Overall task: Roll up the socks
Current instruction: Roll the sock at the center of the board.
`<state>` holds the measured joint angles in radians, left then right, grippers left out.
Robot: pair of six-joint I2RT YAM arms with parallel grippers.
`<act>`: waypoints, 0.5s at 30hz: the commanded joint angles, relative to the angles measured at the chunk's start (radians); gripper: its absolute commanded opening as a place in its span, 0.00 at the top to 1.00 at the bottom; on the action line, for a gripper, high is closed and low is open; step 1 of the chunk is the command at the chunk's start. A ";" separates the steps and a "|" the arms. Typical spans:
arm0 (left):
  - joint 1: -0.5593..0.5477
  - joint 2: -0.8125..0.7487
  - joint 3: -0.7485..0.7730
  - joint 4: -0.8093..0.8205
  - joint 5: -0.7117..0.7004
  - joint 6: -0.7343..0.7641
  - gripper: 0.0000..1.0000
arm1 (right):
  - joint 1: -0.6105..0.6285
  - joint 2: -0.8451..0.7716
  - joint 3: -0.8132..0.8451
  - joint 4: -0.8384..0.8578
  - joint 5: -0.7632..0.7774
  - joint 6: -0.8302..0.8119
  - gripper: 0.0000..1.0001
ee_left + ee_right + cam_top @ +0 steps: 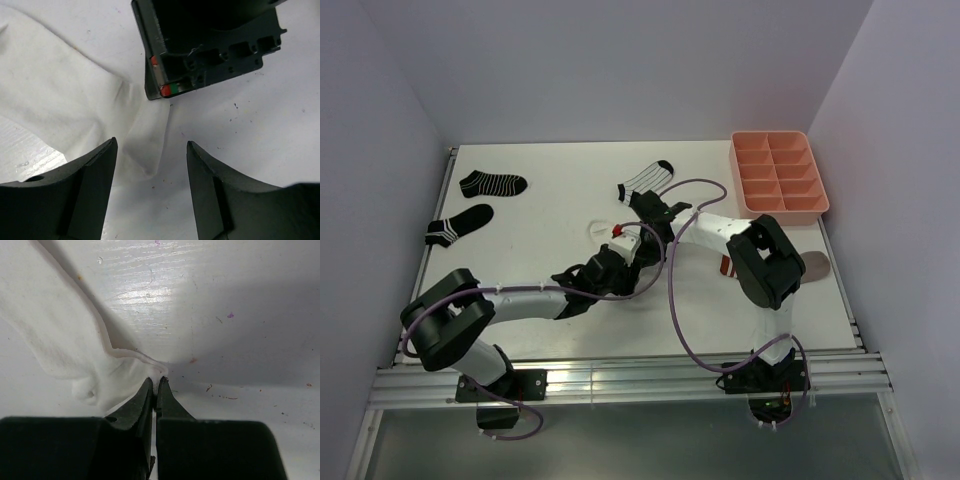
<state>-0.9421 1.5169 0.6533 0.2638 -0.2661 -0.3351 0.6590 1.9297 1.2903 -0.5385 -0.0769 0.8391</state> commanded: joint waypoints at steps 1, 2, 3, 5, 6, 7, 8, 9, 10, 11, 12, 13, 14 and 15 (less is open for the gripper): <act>-0.020 0.025 0.045 0.069 -0.030 0.051 0.38 | 0.007 0.025 0.026 -0.034 0.005 -0.014 1.00; -0.023 0.029 0.046 0.069 -0.031 0.054 0.38 | 0.007 0.025 0.026 -0.034 0.003 -0.015 1.00; -0.029 0.035 0.049 0.069 -0.033 0.057 0.39 | 0.007 0.028 0.026 -0.032 0.003 -0.015 1.00; -0.040 0.048 0.051 0.069 -0.041 0.065 0.40 | 0.007 0.028 0.026 -0.031 0.000 -0.014 1.00; -0.043 0.057 0.054 0.068 -0.041 0.065 0.42 | 0.005 0.029 0.024 -0.028 -0.001 -0.014 1.00; -0.044 0.061 0.057 0.063 -0.039 0.065 0.42 | 0.007 0.031 0.024 -0.028 -0.006 -0.012 1.00; -0.049 0.069 0.063 0.055 -0.041 0.064 0.43 | 0.007 0.032 0.026 -0.028 -0.006 -0.012 1.00; -0.050 0.072 0.066 0.049 -0.042 0.062 0.45 | 0.007 0.032 0.026 -0.025 -0.007 -0.011 1.00; -0.052 0.074 0.066 0.045 -0.050 0.059 0.45 | 0.007 0.032 0.026 -0.023 -0.011 -0.014 1.00; -0.055 0.077 0.066 0.038 -0.054 0.056 0.45 | 0.008 0.032 0.024 -0.021 -0.011 -0.012 1.00; -0.057 0.081 0.065 0.034 -0.058 0.053 0.45 | 0.007 0.032 0.023 -0.020 -0.011 -0.011 1.00; -0.057 0.085 0.065 0.029 -0.067 0.048 0.46 | 0.008 0.034 0.023 -0.018 -0.012 -0.012 1.00; -0.058 0.091 0.066 0.014 -0.073 0.044 0.46 | 0.008 0.034 0.023 -0.018 -0.012 -0.012 1.00; -0.058 0.097 0.068 0.008 -0.081 0.039 0.46 | 0.008 0.032 0.023 -0.017 -0.014 -0.011 1.00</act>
<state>-0.9920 1.5963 0.6838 0.2798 -0.3119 -0.2928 0.6586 1.9343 1.2903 -0.5377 -0.0978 0.8387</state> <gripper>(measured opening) 0.545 0.029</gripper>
